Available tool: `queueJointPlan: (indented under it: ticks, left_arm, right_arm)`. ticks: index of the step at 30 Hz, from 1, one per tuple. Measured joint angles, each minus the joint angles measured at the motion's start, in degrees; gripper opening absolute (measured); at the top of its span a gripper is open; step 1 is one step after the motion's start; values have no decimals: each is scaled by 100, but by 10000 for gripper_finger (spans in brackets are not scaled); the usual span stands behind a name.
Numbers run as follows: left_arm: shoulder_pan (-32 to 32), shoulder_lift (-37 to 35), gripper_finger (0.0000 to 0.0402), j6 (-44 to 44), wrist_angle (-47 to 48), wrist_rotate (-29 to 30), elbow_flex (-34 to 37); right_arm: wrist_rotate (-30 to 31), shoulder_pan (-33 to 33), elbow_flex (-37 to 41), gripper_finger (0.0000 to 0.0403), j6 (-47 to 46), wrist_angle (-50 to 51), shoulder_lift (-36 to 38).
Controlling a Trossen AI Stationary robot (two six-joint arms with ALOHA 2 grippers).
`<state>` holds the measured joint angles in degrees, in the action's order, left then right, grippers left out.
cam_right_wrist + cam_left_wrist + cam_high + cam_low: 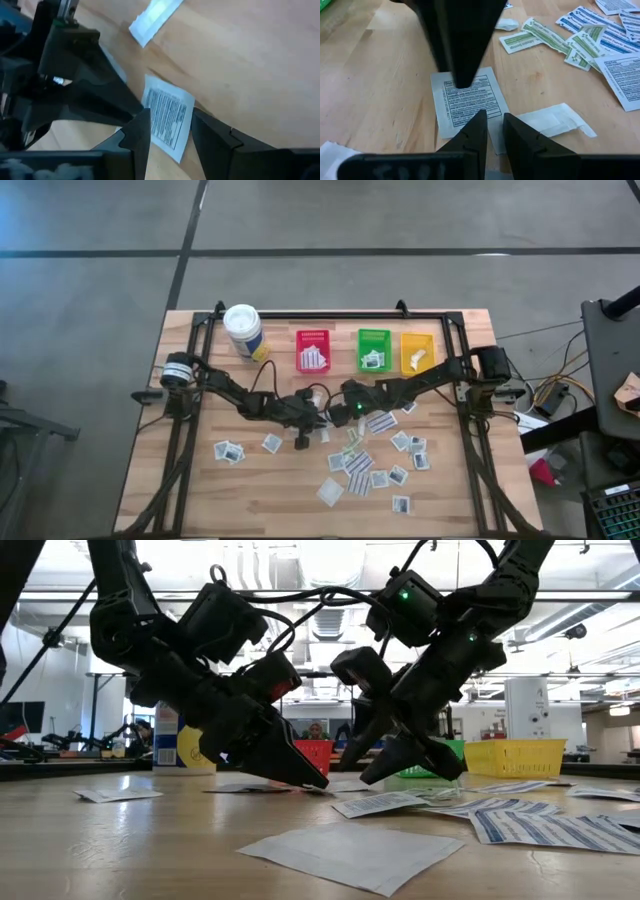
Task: Pick & Place First Aid Supplies
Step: Put the alcohol pad in the green bin
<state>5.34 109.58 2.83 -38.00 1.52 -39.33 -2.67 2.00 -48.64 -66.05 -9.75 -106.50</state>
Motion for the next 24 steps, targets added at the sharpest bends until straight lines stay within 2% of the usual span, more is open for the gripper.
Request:
queueJointPlan:
  ticks: [10,24]
  left_arm:
    - [0,13,64,-122,-109,-2,13]
    - [-74,8,64,-195,-187,-20,13]
  right_arm:
    - [-59,4,3,117,-108,-14,-11]
    - [-148,17,24,20,181,-262,-35]
